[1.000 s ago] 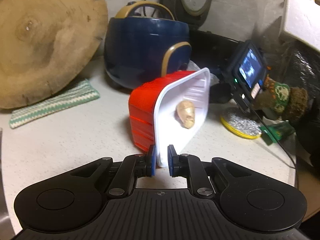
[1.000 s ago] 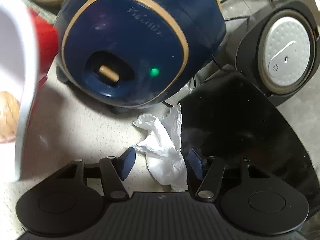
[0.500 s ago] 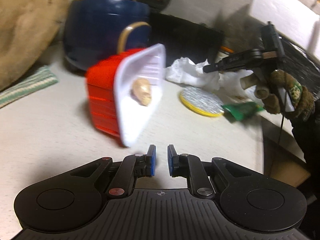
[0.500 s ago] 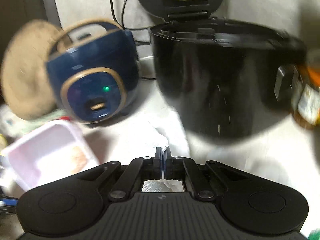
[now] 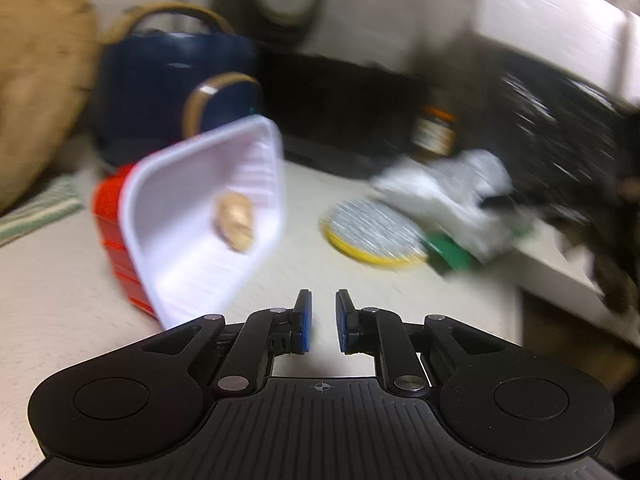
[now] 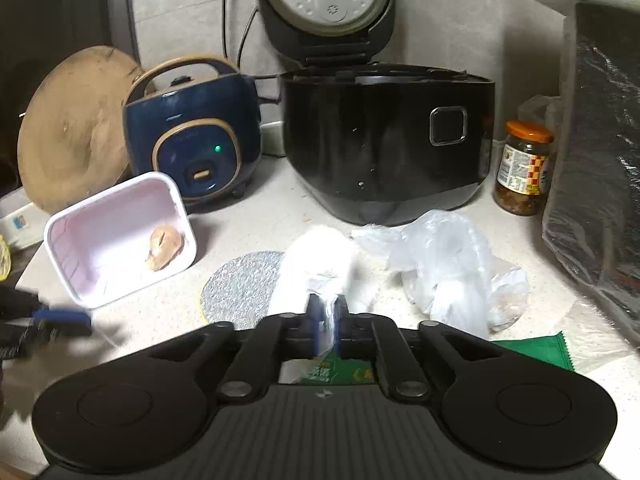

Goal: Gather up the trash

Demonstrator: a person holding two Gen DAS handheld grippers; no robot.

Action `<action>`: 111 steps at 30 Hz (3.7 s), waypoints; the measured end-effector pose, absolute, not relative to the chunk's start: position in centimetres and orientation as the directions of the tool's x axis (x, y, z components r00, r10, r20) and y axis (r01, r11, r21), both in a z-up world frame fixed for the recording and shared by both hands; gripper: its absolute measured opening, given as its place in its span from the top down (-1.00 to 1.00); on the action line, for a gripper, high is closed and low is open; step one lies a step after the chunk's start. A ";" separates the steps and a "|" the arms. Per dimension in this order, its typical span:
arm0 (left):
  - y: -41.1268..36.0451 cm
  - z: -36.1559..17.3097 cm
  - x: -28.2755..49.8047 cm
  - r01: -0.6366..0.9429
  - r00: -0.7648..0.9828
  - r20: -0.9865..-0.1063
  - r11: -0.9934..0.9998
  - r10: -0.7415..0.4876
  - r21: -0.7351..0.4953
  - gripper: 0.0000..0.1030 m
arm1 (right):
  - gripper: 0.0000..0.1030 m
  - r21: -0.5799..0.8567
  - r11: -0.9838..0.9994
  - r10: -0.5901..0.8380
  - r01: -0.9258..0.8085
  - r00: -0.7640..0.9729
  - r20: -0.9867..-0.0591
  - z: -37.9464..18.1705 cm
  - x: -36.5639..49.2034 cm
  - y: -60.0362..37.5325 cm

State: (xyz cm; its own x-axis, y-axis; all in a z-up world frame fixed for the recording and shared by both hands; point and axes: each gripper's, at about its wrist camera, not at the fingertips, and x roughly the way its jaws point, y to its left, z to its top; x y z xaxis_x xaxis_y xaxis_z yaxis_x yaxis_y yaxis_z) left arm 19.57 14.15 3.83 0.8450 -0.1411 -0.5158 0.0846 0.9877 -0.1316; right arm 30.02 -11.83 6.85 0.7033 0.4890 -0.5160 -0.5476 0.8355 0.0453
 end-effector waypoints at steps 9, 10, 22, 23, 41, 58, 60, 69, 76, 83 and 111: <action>12.9 4.1 24.8 -0.206 0.901 -0.377 0.977 0.214 0.064 0.65 | -0.25 -0.050 0.827 0.521 -0.560 0.797 -0.306 4.5 25.5 -11.0; 12.7 4.0 25.5 -0.214 0.904 -0.361 0.973 0.229 0.082 0.65 | -0.25 -0.038 0.822 0.533 -0.569 0.790 -0.301 4.2 25.4 -11.2; 11.9 2.8 31.6 -0.221 0.819 -0.506 0.963 0.271 0.157 0.16 | -0.33 0.040 0.817 0.560 -0.575 0.776 -0.291 -1.1 24.7 -13.1; 12.2 2.6 32.0 -0.209 0.801 -0.545 0.968 0.249 0.135 0.11 | -0.36 0.051 0.816 0.564 -0.576 0.771 -0.295 -1.3 24.8 -13.3; 11.5 4.1 25.9 -0.051 0.844 -0.537 0.997 0.008 -0.066 0.44 | -0.58 0.045 0.855 0.514 -0.517 0.831 -0.214 1.5 26.0 -14.5; 10.2 4.5 20.3 0.056 0.855 -0.516 0.998 -0.048 0.000 0.78 | -0.06 -0.011 0.855 0.475 -0.518 0.792 -0.384 0.6 28.1 -8.9; 10.3 3.9 20.8 0.057 0.845 -0.533 0.998 -0.042 0.011 0.77 | -0.08 -0.012 0.857 0.467 -0.515 0.788 -0.401 -0.1 28.1 -8.7; 10.4 2.3 22.0 0.056 0.785 -0.618 0.998 -0.051 -0.012 0.75 | -0.49 -0.040 0.842 0.475 -0.538 0.774 -0.419 -1.0 27.3 -8.6; 10.0 2.2 22.0 0.061 0.769 -0.637 0.998 -0.050 -0.005 0.72 | -0.61 -0.048 0.824 0.497 -0.565 0.759 -0.420 -1.4 27.3 -8.7; 11.3 4.3 20.0 0.015 0.848 -0.527 0.997 -0.054 -0.077 0.72 | -0.70 -0.062 0.815 0.506 -0.576 0.760 -0.408 -1.7 27.1 -8.7; 9.2 2.3 27.7 0.094 0.821 -0.563 0.995 -0.100 -0.039 0.02 | -0.98 -0.074 0.775 0.544 -0.627 0.723 -0.426 -2.0 26.9 -8.3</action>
